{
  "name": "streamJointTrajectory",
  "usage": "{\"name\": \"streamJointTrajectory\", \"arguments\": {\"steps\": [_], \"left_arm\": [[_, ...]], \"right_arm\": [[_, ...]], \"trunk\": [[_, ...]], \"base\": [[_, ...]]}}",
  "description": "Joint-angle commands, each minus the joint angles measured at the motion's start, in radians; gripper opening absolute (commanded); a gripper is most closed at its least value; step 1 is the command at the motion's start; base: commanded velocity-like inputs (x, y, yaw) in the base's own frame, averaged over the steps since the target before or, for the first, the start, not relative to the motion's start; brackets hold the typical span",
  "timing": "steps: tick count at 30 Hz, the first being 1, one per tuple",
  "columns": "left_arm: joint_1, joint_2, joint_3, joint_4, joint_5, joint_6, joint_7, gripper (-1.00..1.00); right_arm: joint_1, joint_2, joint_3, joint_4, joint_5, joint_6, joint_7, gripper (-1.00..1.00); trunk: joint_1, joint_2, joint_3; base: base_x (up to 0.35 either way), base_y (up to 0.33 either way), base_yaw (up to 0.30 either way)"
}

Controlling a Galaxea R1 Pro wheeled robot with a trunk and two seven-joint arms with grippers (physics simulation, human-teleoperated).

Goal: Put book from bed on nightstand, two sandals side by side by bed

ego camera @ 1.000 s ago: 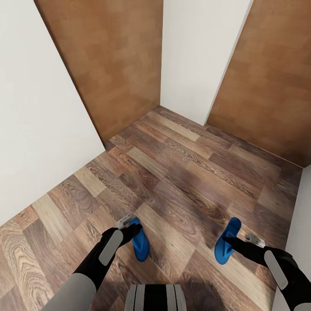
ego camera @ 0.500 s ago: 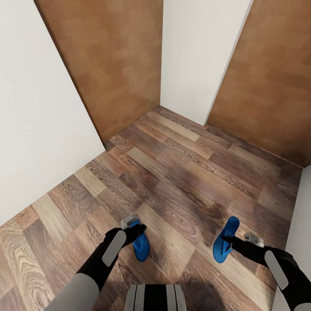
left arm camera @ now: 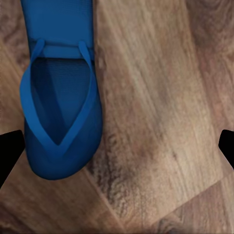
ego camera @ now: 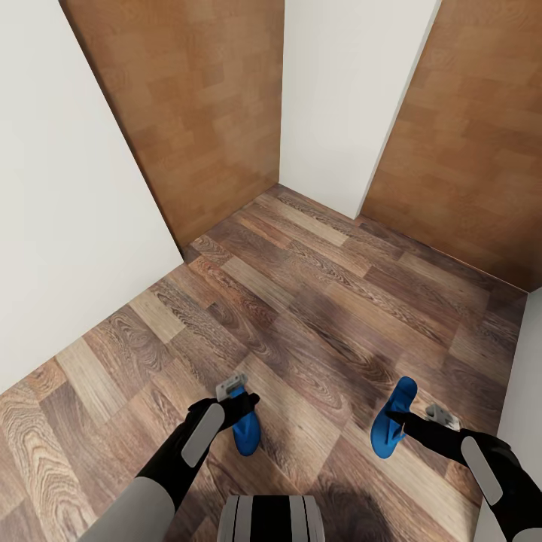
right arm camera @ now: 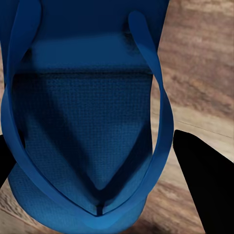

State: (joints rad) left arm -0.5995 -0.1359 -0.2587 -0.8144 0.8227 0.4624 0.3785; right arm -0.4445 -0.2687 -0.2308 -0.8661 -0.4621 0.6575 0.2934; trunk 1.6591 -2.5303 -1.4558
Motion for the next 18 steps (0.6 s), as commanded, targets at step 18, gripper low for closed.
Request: {"name": "streamJointTrajectory", "arguments": {"steps": [18], "left_arm": [[0.0,0.005,-0.005,-0.001,0.004,-0.002,0.024,1.0]], "right_arm": [[0.0,0.0,-0.003,-0.001,0.0,0.005,0.001,-1.0]], "trunk": [[0.0,0.0,-0.001]], "base": [[0.0,0.0,0.0]]}}
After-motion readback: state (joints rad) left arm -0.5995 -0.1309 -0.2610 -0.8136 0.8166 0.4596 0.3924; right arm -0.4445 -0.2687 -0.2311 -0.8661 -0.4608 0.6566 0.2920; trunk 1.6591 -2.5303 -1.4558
